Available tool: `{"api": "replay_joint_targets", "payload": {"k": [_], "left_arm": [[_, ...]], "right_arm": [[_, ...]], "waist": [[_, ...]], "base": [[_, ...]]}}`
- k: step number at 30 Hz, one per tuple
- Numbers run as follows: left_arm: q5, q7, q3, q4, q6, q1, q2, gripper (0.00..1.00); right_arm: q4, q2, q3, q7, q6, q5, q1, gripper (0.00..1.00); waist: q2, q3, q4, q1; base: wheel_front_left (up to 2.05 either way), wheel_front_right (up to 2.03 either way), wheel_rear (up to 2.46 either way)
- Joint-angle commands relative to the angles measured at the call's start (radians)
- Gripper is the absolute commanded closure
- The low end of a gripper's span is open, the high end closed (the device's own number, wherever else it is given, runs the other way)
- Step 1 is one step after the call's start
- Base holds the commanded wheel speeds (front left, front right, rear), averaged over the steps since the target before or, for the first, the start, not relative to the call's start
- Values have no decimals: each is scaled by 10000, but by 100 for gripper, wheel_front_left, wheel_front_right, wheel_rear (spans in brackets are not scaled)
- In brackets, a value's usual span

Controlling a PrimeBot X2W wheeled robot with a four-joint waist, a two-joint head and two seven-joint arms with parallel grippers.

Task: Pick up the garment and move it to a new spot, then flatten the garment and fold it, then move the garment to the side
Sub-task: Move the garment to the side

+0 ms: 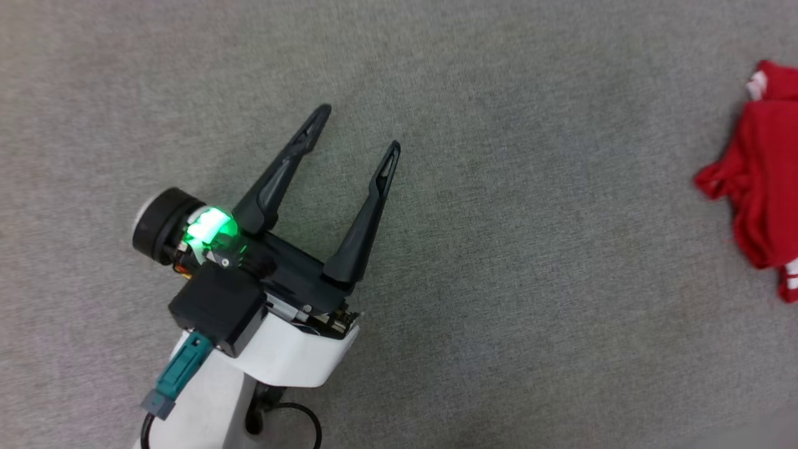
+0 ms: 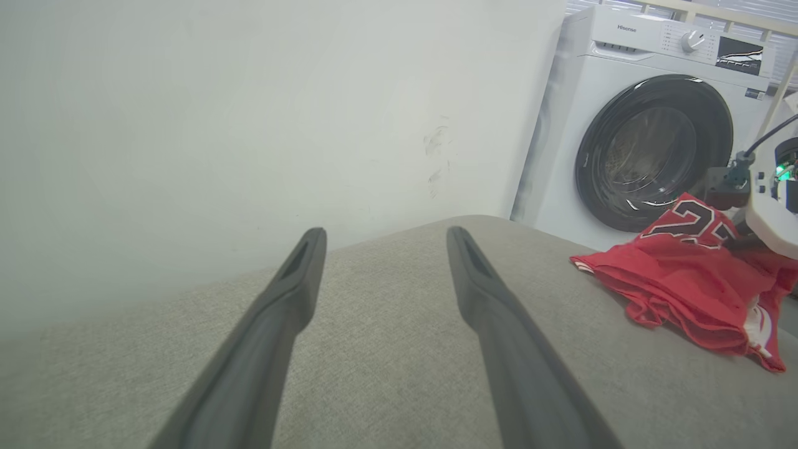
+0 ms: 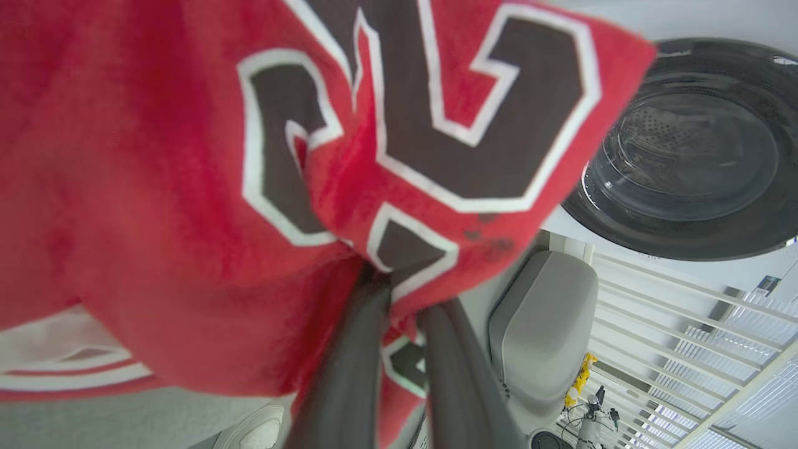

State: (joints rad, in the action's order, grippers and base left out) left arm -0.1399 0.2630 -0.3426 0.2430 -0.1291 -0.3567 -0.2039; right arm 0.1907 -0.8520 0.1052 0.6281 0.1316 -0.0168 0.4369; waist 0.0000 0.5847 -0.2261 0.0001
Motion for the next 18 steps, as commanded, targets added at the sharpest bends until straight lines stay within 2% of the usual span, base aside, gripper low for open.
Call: {"api": "replay_joint_targets", "payload": {"k": [1, 9, 16, 17, 18], "left_arm": [[58, 21, 10, 128, -13, -209, -69, 0], [124, 21, 125, 491, -13, -382, -352, 0], [144, 21, 199, 492, -10, -263, -306, 0], [131, 21, 221, 483, -6, -232, -284, 0], [129, 21, 251, 463, 0, -205, -262, 0]], "right_arm": [[193, -26, -214, -228, -17, 146, 276, 100], [1452, 391, -1184, -1311, -17, 1046, 829, 100], [1845, 888, -1712, -1291, -17, 1680, 1283, 100], [1787, 976, -1772, -1251, -17, 1788, 1262, 57], [1772, 1125, -1877, -1098, -17, 1810, 1258, 0]], "waist": [[0, 485, -93, -1], [0, 949, 68, -1], [0, 794, 218, -1], [0, 729, 230, -1], [0, 642, 238, -1]], "base": [[0, 0, 0], [0, 0, 0], [0, 0, 0], [0, 0, 0], [0, 0, 0]]}}
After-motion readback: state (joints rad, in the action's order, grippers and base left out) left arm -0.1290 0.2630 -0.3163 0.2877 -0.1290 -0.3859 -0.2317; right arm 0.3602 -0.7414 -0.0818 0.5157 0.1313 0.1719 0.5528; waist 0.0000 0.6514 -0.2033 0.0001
